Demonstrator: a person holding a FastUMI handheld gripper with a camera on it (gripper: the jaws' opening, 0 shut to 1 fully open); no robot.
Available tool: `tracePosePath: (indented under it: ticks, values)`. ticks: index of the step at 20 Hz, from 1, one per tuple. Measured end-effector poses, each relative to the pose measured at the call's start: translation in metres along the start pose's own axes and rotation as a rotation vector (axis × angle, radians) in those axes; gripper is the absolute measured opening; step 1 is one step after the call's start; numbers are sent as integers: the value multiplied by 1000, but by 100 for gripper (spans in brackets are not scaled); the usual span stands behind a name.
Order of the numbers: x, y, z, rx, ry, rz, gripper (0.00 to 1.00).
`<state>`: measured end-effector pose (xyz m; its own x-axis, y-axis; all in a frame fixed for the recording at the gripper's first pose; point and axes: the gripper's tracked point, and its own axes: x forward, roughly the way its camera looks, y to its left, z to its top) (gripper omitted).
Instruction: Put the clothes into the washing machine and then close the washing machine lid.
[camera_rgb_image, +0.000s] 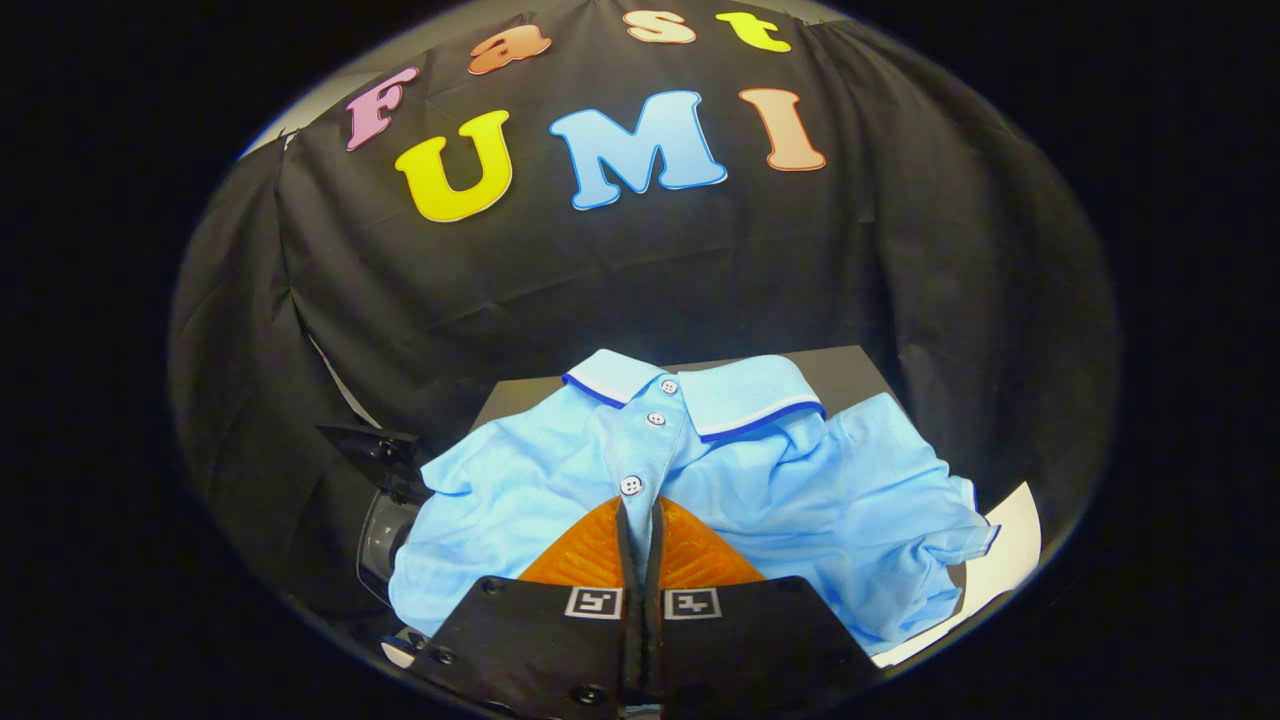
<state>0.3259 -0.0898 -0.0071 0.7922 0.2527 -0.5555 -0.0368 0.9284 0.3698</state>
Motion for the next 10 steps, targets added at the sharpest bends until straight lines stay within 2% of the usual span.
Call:
tracePosePath:
  ticks: [10]
  values:
    - [-40,26,31,6,-73,42,1]
